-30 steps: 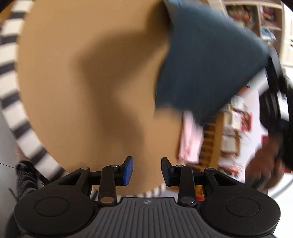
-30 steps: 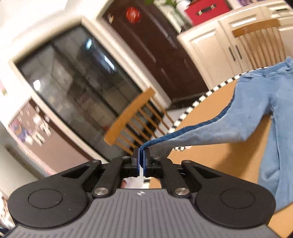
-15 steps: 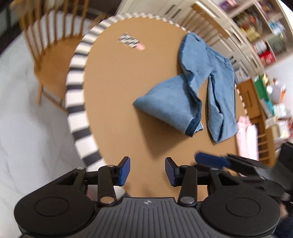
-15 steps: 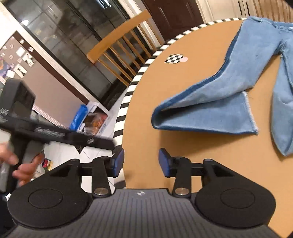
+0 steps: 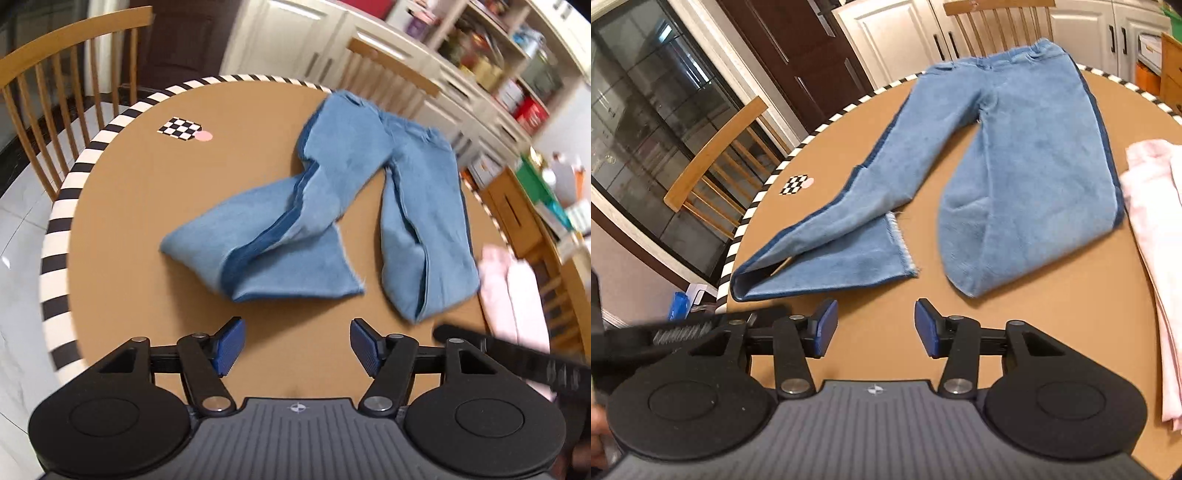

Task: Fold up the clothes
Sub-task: 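Move both open grippers to the folded leg hem of the jeans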

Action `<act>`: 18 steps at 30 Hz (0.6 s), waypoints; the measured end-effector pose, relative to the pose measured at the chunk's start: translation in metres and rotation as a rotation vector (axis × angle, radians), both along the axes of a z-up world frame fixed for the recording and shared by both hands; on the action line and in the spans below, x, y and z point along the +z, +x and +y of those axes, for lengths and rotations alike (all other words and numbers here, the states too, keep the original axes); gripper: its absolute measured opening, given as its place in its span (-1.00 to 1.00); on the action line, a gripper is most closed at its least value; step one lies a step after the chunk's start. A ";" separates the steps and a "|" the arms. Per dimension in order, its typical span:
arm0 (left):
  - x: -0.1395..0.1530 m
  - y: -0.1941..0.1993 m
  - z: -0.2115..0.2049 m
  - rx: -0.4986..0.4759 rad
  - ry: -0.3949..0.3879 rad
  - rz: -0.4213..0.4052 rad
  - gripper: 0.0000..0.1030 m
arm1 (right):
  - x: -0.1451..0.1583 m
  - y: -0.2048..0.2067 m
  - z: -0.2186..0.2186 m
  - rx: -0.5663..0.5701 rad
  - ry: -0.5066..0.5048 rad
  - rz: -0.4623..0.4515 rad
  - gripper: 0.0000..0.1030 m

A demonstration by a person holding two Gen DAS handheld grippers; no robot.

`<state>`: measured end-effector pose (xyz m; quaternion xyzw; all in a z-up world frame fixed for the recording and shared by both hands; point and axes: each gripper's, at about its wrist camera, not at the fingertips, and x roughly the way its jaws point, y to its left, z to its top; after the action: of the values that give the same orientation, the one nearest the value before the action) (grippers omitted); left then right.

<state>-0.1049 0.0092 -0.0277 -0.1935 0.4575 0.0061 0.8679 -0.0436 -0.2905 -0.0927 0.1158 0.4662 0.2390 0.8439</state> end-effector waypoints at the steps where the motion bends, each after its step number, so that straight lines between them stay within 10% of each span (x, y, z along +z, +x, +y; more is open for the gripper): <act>1: -0.002 0.005 -0.002 0.040 -0.021 0.004 0.28 | -0.002 0.000 -0.003 0.003 -0.001 0.002 -0.04; 9: -0.031 0.023 -0.004 0.327 -0.132 0.094 0.30 | 0.000 0.000 -0.026 0.021 0.008 -0.010 0.09; 18: -0.038 0.043 -0.012 0.425 -0.119 0.035 0.37 | -0.001 -0.002 -0.046 0.051 0.040 0.002 0.18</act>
<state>-0.0620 -0.0025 -0.0652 -0.3365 0.4210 0.1653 0.8259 -0.0453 -0.3368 -0.0935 0.1211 0.4649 0.2695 0.8346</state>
